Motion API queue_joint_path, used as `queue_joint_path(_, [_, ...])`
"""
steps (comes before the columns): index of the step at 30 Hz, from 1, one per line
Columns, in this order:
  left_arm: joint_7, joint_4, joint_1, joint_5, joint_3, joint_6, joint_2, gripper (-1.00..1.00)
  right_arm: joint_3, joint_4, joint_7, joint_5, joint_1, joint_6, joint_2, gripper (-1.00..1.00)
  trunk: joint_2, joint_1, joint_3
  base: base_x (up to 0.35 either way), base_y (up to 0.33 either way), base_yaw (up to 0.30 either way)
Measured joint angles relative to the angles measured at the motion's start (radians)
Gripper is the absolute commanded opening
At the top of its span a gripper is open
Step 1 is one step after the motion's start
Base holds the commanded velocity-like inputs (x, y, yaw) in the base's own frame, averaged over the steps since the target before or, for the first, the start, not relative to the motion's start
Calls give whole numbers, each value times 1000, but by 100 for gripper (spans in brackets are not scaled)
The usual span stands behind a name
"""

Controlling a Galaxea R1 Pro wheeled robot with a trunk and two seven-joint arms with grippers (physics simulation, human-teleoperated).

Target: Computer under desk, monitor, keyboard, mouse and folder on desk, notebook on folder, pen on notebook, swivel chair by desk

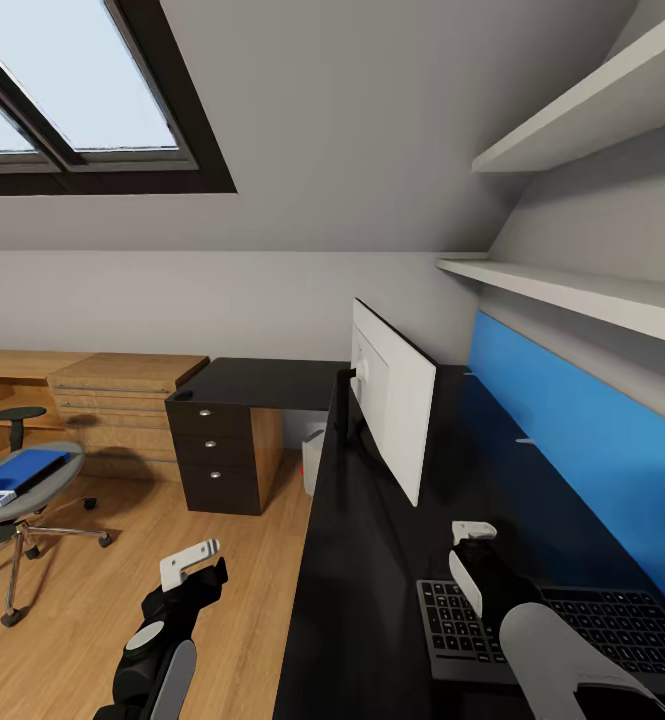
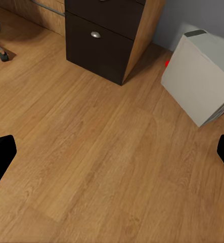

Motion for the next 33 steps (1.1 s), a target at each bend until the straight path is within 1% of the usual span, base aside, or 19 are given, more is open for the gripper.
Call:
queue_joint_path(4, [0, -1, 1, 0, 0, 0, -1, 100, -5, 8, 1, 0, -4, 3, 0, 100, 0, 0, 0, 0, 0, 0])
queue_joint_path(6, [0, -1, 1, 0, 0, 0, -1, 100, -19, 30, 1, 0, -14, 5, 0, 100, 0, 0, 0, 0, 0, 0])
queue_joint_path(8, [0, -2, 1, 0, -1, 0, -2, 100, -44, 72, 2, 0, -37, 4, -2, 100, 0, 0, 0, 0, 0, 0])
queue_joint_path(9, [0, -5, 1, 0, -5, 0, -3, 100, -54, 99, 3, 0, -53, 1, -6, 100, 0, 0, 0, 0, 0, 0])
queue_joint_path(11, [1, -18, 1, 0, -17, 0, -3, 100, -61, 117, 3, -1, -64, 0, -13, 100, 0, 0, 0, 0, 0, 0])
queue_joint_path(16, [3, -36, 0, 0, -29, 0, -5, 100, -67, 128, 3, -1, -70, -2, -17, 100, 0, 0, 0, 0, 0, 0])
queue_joint_path(20, [3, -40, 0, 0, -33, 1, -6, 100, -68, 129, 4, -4, -71, -4, -17, 100, -28, 15, -12, 0, 0, 0])
queue_joint_path(33, [3, -27, 0, 2, -34, 3, 0, 100, -66, 130, 3, -1, -72, -6, -14, 100, -28, 15, -12, -11, 0, 0])
